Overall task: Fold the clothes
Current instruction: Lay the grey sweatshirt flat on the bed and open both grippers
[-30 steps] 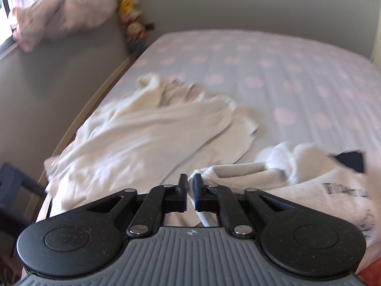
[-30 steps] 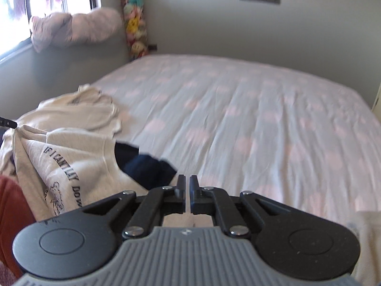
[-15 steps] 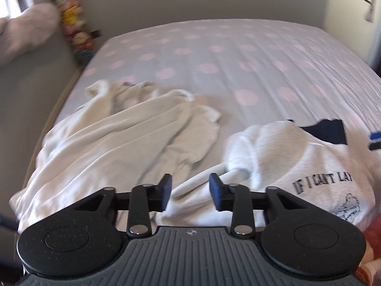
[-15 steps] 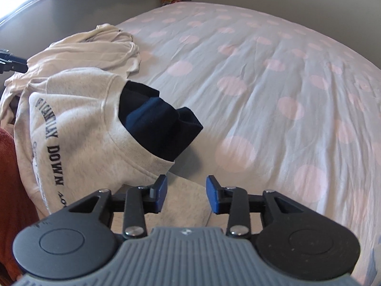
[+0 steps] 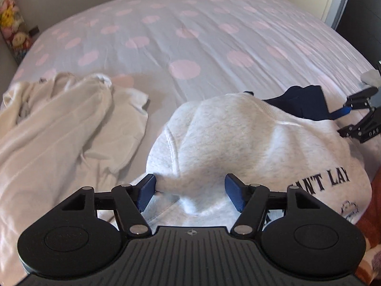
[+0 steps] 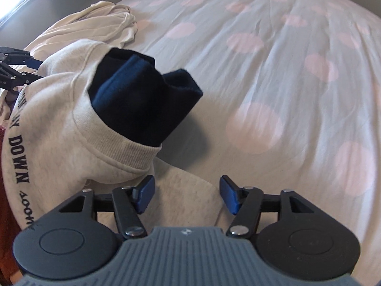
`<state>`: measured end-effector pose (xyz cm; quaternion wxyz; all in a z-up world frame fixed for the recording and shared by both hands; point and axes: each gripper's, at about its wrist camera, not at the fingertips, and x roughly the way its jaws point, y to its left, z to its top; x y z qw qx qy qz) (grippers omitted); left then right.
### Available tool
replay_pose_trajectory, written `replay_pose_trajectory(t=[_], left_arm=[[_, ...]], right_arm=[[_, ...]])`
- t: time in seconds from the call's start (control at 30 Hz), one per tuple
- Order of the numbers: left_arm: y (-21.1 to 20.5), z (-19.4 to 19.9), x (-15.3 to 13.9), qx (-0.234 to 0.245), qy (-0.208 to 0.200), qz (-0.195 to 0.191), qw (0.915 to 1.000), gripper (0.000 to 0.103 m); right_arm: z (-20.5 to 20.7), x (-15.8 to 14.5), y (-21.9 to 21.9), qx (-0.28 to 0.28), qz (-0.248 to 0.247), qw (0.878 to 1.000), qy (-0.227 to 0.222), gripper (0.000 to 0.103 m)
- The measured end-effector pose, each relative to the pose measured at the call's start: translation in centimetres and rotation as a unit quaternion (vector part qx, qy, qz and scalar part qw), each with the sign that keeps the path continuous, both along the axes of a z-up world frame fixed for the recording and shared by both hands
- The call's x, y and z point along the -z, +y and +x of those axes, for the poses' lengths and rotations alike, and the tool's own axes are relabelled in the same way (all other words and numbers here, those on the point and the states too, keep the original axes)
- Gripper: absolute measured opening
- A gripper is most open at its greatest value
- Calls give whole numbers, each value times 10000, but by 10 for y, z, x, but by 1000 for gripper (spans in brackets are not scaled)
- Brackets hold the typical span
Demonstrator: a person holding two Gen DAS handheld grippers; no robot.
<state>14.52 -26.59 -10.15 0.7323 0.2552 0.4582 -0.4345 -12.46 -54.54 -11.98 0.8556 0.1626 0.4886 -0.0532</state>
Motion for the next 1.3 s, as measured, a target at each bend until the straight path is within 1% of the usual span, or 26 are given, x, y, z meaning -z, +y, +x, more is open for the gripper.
replay_pose_trajectory(t=[0.03, 0.07, 0.1, 0.17, 0.2, 0.27, 0.37, 0.43, 0.53, 0.63, 0.67, 0.77, 0.8, 0.83, 0.87, 0.93, 0.97, 1.0, 1.03, 1.1, 1.17, 1.2, 1.3], left_arm=[[-1, 2, 4, -73, 95, 17, 9999, 59], [-1, 3, 8, -145, 185, 35, 9997, 47], [-1, 3, 10, -205, 165, 71, 9996, 33], [-2, 1, 13, -320, 87, 151, 9993, 19], [0, 0, 10, -363, 26, 117, 9993, 13], [2, -4, 2, -445, -104, 26, 9990, 10], [9, -10, -24, -578, -455, -263, 9969, 7], [17, -15, -50, -699, -698, -543, 9936, 6], [29, -24, -90, -869, -1076, -969, 9856, 5], [42, -37, -133, -991, -1467, -1426, 9738, 4], [46, -41, -147, -1027, -1592, -1584, 9690, 4], [54, -54, -192, -1133, -1890, -2132, 9518, 4], [56, -59, -206, -1139, -1982, -2297, 9460, 4], [57, -63, -217, -1119, -2028, -2405, 9426, 4], [58, -67, -227, -1095, -2067, -2504, 9394, 4], [57, -70, -230, -1029, -1962, -2499, 9426, 4], [56, -72, -232, -995, -1902, -2488, 9445, 4], [53, -71, -226, -917, -1777, -2370, 9507, 4], [49, -71, -213, -860, -1605, -2245, 9573, 4], [41, -69, -188, -754, -1246, -1995, 9690, 4], [31, -68, -151, -629, -828, -1692, 9801, 4], [25, -70, -133, -536, -665, -1528, 9846, 4], [7, -79, -86, -187, -286, -877, 9956, 6]], right_arm=[[1, 4, 2, 8, 68, 10000, 47, 40], [0, 5, 5, 2, 73, 10000, 46, 22], [0, 6, 7, -4, 75, 10000, 43, 13], [-6, -2, 14, -46, 13, 9999, -105, 10], [-8, -7, 17, -23, -101, 9998, -162, 9], [-15, -24, 24, 83, -458, 9983, -351, 8], [-26, -59, 28, 330, -942, 9926, -697, 8], [-33, -82, 30, 439, -1179, 9879, -908, 8], [-43, -114, 40, 580, -1728, 9755, -1232, 7], [-56, -147, 54, 680, -2389, 9548, -1632, 7], [-61, -159, 56, 767, -2530, 9479, -1775, 7], [-81, -194, 55, 1122, -2878, 9276, -2102, 7], [-92, -208, 53, 1316, -2985, 9183, -2245, 7], [-104, -222, 50, 1511, -3089, 9081, -2388, 7], [-115, -234, 47, 1648, -3114, 9024, -2481, 7], [-135, -248, 42, 1888, -3277, 8914, -2498, 7], [-145, -252, 41, 1995, -3362, 8876, -2438, 7], [-154, -251, 39, 2093, -3365, 8884, -2316, 7], [-162, -246, 35, 2167, -3286, 8935, -2162, 7], [-174, -225, 27, 2263, -3061, 9074, -1782, 7], [-181, -195, 19, 2351, -2891, 9184, -1329, 7], [-185, -179, 15, 2393, -2804, 9230, -1101, 7], [-191, -136, 1, 2501, -2264, 9402, -477, 7]])
